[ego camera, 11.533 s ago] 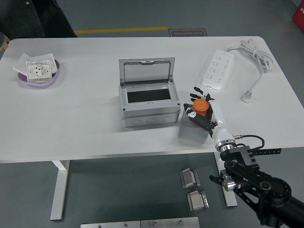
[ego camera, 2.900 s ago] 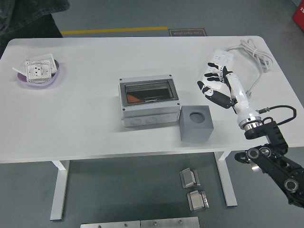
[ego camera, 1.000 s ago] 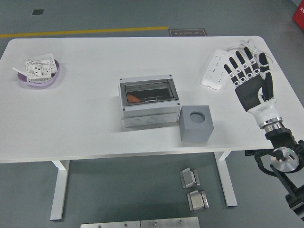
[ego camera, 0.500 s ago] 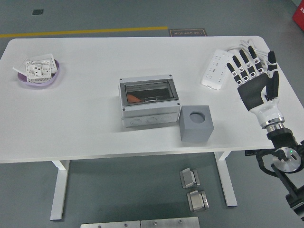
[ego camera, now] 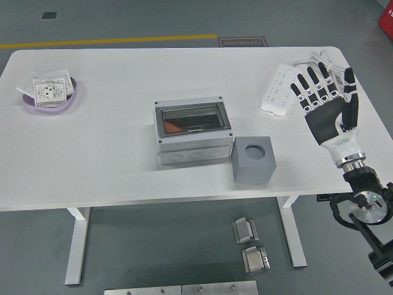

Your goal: Pick up the cylinder from the cube,place it in the box,flap close box

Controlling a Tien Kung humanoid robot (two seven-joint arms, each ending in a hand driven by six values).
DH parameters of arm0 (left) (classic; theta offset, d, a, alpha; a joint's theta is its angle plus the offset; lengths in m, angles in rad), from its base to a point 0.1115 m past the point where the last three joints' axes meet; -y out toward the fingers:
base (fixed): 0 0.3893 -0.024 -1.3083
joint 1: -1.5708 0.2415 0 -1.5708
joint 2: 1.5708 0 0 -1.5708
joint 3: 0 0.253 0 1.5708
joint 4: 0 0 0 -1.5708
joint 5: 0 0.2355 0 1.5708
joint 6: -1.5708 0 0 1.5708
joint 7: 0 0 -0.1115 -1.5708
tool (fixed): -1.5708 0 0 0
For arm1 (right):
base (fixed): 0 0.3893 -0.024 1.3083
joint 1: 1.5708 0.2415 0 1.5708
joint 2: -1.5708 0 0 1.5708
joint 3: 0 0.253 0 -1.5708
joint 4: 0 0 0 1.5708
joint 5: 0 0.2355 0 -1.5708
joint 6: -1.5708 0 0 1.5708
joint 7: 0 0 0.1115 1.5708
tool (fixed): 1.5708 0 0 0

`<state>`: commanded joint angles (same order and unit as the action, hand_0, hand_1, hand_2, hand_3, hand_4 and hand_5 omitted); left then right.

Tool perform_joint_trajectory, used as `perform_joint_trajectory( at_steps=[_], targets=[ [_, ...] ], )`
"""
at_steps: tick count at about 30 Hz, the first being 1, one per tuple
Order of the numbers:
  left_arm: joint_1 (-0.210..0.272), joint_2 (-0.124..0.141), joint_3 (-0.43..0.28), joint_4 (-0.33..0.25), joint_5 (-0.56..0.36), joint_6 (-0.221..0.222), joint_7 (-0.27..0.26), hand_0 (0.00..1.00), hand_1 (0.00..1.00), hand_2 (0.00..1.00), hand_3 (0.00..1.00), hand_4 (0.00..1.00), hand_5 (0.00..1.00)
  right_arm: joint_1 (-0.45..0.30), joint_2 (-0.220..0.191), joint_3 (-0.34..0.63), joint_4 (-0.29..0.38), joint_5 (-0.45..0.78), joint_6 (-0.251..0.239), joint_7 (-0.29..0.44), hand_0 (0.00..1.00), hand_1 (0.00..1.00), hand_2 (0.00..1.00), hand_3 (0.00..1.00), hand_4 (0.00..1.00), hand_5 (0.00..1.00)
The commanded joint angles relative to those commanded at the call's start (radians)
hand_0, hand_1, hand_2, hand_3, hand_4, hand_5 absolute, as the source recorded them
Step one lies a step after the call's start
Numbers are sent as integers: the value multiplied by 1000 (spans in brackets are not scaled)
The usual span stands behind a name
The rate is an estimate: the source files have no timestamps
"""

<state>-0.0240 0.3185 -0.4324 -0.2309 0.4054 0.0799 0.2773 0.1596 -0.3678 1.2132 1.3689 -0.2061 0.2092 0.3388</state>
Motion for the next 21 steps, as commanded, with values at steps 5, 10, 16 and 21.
perform_joint_trajectory(
  at_steps=[5, 10, 16, 21],
  targets=[
    [1, 0, 3, 0, -3, 0, 0, 726, 738, 693, 804, 708, 403, -1, 1, -4, -3, 8, -1, -4, 960, 909, 923, 970, 998, 565],
    [0, -1, 6, 1, -4, 0, 0, 726, 736, 693, 804, 707, 402, -1, -1, 4, -3, -10, -10, -2, 874, 648, 831, 964, 998, 568],
    [0, -1, 7, 1, -5, 0, 0, 726, 737, 692, 805, 708, 402, -2, -1, 9, -4, -7, -22, 3, 910, 446, 647, 783, 998, 588],
    [1, -1, 6, 1, -4, 0, 0, 726, 737, 692, 805, 708, 402, -3, -1, 9, -5, -1, -28, 3, 910, 446, 647, 783, 998, 588]
  ],
)
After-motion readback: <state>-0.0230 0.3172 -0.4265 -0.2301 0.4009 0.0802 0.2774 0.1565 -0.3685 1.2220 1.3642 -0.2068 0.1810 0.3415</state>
